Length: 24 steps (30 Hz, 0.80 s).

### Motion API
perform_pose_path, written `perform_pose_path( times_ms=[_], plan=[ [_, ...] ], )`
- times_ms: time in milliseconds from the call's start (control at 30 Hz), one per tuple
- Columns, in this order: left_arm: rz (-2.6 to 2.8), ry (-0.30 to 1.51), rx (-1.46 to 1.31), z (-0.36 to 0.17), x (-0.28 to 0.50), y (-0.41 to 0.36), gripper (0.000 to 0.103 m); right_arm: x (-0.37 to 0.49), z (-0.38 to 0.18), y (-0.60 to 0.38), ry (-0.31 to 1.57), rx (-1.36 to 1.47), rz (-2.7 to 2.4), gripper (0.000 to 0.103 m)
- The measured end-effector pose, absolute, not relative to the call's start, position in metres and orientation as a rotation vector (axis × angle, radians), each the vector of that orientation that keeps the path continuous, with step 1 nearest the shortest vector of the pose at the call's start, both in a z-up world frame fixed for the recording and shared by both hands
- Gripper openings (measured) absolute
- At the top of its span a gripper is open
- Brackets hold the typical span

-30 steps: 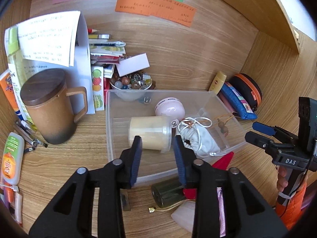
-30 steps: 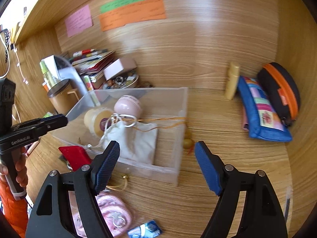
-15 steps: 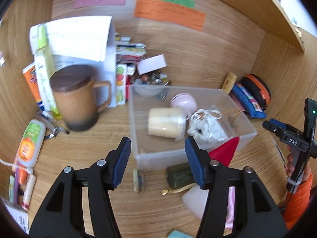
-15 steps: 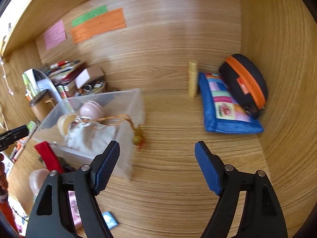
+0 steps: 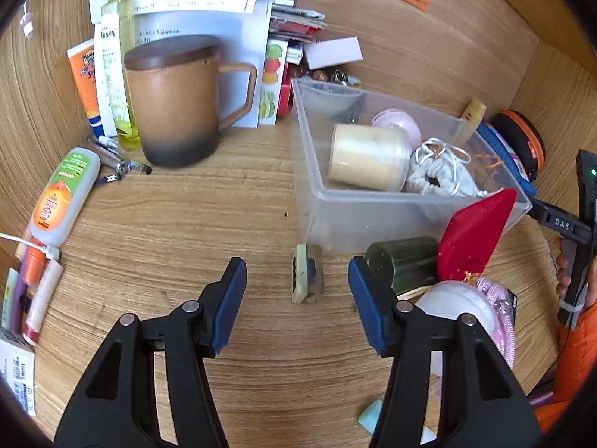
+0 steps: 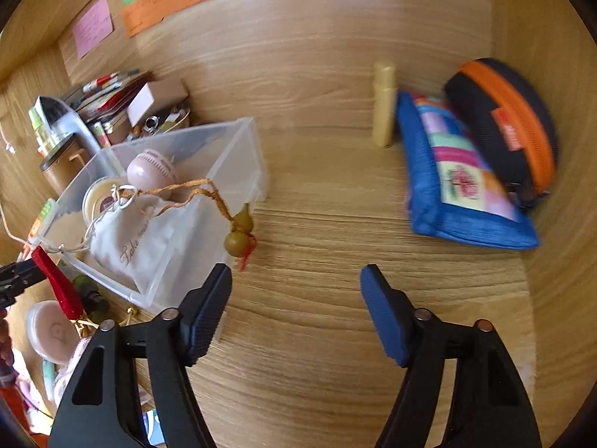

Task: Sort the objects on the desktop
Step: 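Move the left tool to the small green block while the right tool approaches the gourd charm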

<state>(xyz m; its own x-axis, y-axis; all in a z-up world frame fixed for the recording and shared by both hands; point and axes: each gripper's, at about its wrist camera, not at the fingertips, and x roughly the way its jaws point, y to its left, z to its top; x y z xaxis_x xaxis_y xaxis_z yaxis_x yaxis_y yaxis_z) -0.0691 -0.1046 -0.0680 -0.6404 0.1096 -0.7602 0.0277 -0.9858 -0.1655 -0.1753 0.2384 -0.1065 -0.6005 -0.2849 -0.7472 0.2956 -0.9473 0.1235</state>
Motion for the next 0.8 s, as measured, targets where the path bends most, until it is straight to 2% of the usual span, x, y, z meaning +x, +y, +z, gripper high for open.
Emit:
perform_pose_path(
  times_ms=[33, 100, 433, 567, 667, 800],
  plan=[
    [2.792, -0.250, -1.313, -0.069, -0.070, -0.104, 0.056, -0.178, -0.108, 0.236, 0.024, 1.193, -2.530, 0.064],
    [2.788, -0.250, -1.318, -0.070, -0.071, -0.104, 0.056, -0.181, -0.110, 0.233, 0.027, 1.201, -2.492, 0.054],
    [2.774, -0.242, -1.353, -0.079, -0.074, -0.103, 0.056, -0.185, -0.102, 0.235, -0.003, 1.168, -2.441, 0.050],
    [2.778, -0.241, -1.357, -0.083, -0.074, -0.104, 0.056, -0.191, -0.097, 0.241, -0.072, 1.166, -2.413, 0.049],
    [2.777, -0.240, -1.364, -0.086, -0.076, -0.103, 0.056, -0.202, -0.100, 0.238, -0.096, 1.203, -2.358, 0.038],
    [2.780, -0.226, -1.361, -0.089, -0.075, -0.102, 0.056, -0.215, -0.109, 0.230, -0.112, 1.241, -2.308, 0.037]
  ],
)
